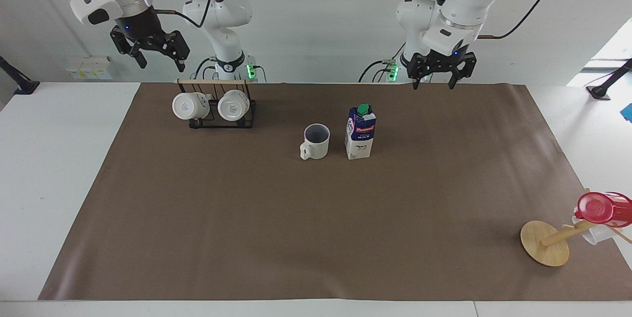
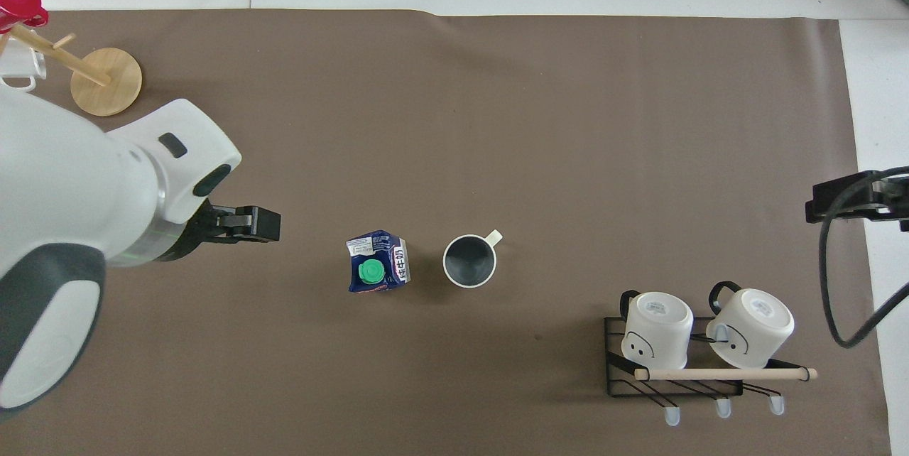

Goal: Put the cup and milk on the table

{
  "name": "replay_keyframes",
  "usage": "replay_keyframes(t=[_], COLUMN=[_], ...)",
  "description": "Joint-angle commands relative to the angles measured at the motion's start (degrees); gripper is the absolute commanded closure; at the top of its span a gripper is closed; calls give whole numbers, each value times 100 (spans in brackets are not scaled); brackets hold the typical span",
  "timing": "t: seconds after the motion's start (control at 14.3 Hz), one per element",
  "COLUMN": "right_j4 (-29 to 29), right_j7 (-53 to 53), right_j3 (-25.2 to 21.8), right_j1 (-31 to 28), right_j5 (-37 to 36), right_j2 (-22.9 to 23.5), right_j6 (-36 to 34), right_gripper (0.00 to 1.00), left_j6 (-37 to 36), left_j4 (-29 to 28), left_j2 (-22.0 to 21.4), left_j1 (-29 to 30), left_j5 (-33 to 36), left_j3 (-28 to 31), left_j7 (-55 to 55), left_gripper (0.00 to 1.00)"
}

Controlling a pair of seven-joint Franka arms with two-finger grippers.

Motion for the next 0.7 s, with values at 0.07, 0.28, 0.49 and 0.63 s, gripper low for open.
replay_keyframes(t=[0.07,0.28,0.49,0.63], right_j4=[-3,40,49,41], right_j7=[-177,-185,-177,-177], right_j3=[-14,-14,-5,-5], right_j1=[-33,-33,-33,-33], right_j5=[-36,-80,-142,-90], right_j2=[-74,-47,-47,-65], right_j6=[-137,-138,-146,-120], right_gripper=[0,0,0,0], left_j6=[-270,-296,-305,-305], left_j4=[11,11,99,160], left_j2=[-168,-221,-221,-213], left_j1=[440,712,1003,1126], left_j5=[60,52,60,60], left_j3=[-54,-45,-45,-28], left_j7=[664,910,1516,1553], left_gripper=[0,0,0,0])
